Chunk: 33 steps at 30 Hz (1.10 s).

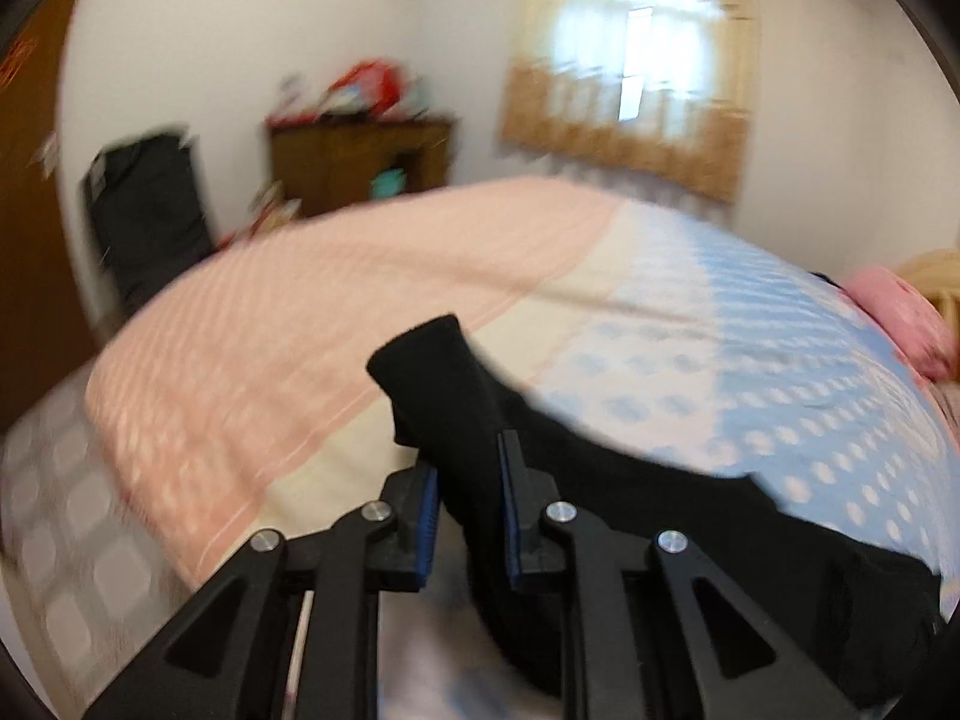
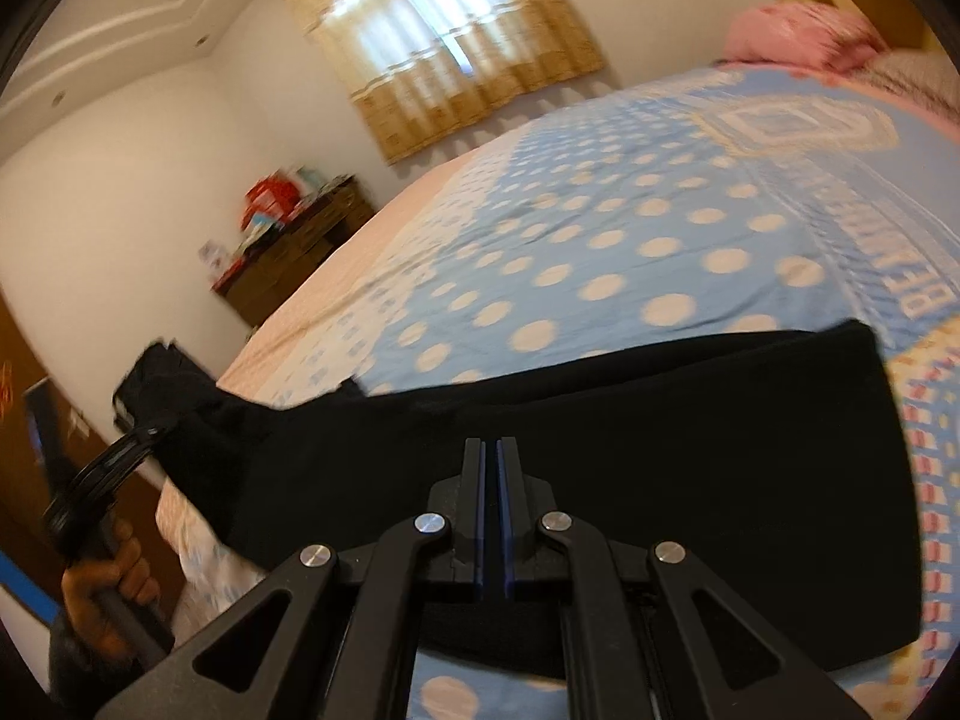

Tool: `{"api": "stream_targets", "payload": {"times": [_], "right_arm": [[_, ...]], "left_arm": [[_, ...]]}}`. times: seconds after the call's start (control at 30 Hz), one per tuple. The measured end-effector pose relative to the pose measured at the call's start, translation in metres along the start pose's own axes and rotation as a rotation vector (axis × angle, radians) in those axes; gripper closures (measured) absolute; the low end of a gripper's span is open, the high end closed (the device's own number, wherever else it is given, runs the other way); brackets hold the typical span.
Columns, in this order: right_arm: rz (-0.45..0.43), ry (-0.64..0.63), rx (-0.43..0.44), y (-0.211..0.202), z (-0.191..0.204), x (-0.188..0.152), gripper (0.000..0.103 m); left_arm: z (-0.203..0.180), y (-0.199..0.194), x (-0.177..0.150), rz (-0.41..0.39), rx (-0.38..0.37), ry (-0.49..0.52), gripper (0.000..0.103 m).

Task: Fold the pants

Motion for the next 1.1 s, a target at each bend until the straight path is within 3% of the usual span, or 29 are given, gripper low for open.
{"api": "stream_targets", "payload": {"times": [0.07,0.17,0.33,0.5,0.67,0.87,0.97,1.07,1.1], "right_arm": [[-0.026,0.054,-0.006,-0.014,-0.016,0.007,0.099],[-0.077,0.095,-0.032,-0.04,-0.037,0.015,0.099],[-0.151,0.136,-0.095,-0.087,-0.067,0.018,0.099],[-0.187,0.181,-0.156,-0.124,-0.095,0.01,0.099],[-0.191,0.21,-0.184,-0.137,-0.112,0.002,0.099],[-0.197,0.225,-0.201,-0.142,-0.12,0.0,0.099],[-0.204,0.217,-0.222,-0.147,-0.121,0.002,0.099],[-0.221,0.225,-0.228,-0.155,-0.124,0.007,0.099],[-0.232,0.233,-0.213,-0.158,-0.124,0.01,0.099]], "left_arm": [[-0.025,-0.017,0.007,-0.044,-0.074,0.047,0.085],[-0.084,-0.055,0.008,-0.108,-0.254,0.144,0.085],[-0.189,-0.114,-0.021,-0.178,-0.535,0.328,0.085],[-0.257,-0.141,-0.068,-0.162,-0.686,0.461,0.085],[-0.293,-0.159,-0.114,-0.16,-0.737,0.59,0.085],[-0.317,-0.166,-0.136,-0.187,-0.746,0.655,0.085],[-0.333,-0.161,-0.156,-0.151,-0.746,0.723,0.083],[-0.332,-0.166,-0.174,-0.117,-0.788,0.816,0.06],[-0.329,-0.171,-0.176,-0.126,-0.801,0.839,0.044]]}}
Point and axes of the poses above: each gripper's, at about its wrist camera, not at the fingertips, and y roughly the way its jaws point, z to its left, x to its top, the point moved 7 cm from there along y, roughly the way its jaws point, and after that the axes turned 9 degrees about x, right-handed, at the moved point
